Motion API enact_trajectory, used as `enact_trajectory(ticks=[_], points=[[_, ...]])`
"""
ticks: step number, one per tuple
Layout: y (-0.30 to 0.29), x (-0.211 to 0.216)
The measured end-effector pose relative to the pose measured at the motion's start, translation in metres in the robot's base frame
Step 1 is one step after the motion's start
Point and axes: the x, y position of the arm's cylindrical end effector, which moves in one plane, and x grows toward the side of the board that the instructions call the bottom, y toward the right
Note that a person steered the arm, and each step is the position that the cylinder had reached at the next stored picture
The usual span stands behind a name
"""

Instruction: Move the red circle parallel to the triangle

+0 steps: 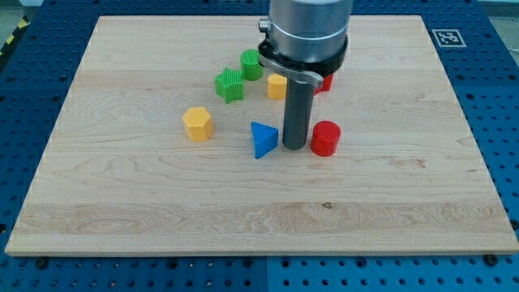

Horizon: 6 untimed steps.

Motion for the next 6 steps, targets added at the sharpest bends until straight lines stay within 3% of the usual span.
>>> enact_trajectory(ticks=[6], points=[[0.069, 0.005]])
